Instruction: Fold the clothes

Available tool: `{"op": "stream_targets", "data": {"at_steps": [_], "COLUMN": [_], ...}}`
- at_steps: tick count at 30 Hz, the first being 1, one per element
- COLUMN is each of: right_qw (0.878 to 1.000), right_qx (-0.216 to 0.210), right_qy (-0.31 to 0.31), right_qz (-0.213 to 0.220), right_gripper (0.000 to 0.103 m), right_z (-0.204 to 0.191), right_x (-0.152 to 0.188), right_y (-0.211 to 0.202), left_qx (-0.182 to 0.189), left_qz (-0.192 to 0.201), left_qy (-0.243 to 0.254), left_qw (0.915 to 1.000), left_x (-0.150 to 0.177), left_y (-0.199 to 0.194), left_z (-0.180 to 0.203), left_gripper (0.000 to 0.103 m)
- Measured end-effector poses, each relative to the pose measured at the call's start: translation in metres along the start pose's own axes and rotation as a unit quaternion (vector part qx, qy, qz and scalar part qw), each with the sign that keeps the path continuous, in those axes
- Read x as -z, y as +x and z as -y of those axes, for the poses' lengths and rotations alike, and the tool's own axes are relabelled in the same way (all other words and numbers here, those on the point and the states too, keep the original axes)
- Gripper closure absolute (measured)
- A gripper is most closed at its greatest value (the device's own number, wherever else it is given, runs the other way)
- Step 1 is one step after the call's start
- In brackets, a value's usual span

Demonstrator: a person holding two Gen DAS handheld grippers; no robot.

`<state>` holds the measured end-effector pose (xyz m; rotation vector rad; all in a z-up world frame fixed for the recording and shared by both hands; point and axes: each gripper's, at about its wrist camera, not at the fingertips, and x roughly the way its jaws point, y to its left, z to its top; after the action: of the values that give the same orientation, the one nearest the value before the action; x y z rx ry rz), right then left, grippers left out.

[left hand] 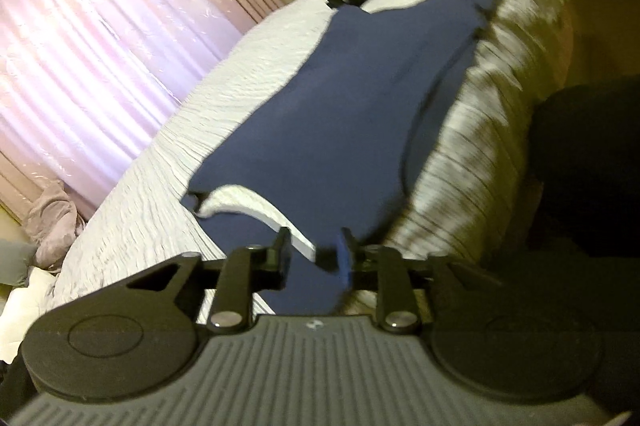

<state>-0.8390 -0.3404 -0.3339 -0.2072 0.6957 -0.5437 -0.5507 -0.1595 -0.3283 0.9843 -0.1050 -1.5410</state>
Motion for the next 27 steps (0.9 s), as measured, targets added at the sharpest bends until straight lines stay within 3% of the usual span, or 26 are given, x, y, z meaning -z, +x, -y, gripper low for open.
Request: {"op": "stream_targets", "data": {"at_steps": [5, 10, 20, 23, 27], "right_qw": [0.997, 0.994, 0.979, 0.98, 0.981], "right_qx": [-0.019, -0.029, -0.001, 0.031, 0.032], "right_qy": [0.072, 0.105, 0.205, 0.198, 0.192], "right_qz": [-0.006, -0.015, 0.004, 0.001, -0.006], "right_gripper": [0.101, 0.101, 0.101, 0.101, 0.101], "right_z": [0.023, 0.048, 0.138, 0.155, 0.17], "right_x": [-0.008, -0.014, -0.057, -0.068, -0.073], "right_y": [0.012, 0.029, 0.091, 0.114, 0.136], "left_qx": [-0.009, -0.008, 0.011, 0.02, 0.03], "left_qz": [-0.01, -0.02, -0.048, -0.059, -0.067], "left_qy": [-0.031, -0.064, -0.081, -0.08, -0.085], "left_qw": [0.9994, 0.9977, 0.9955, 0.9948, 0.9937], "left_x": [-0.014, -0.028, -0.06, -0.061, -0.059], "left_y": [0.031, 0.073, 0.177, 0.203, 0.228], "left_z": [-0.032, -0.071, -0.129, -0.135, -0.143], "left_gripper": [0.076, 0.074, 0.074, 0.074, 0.074]}}
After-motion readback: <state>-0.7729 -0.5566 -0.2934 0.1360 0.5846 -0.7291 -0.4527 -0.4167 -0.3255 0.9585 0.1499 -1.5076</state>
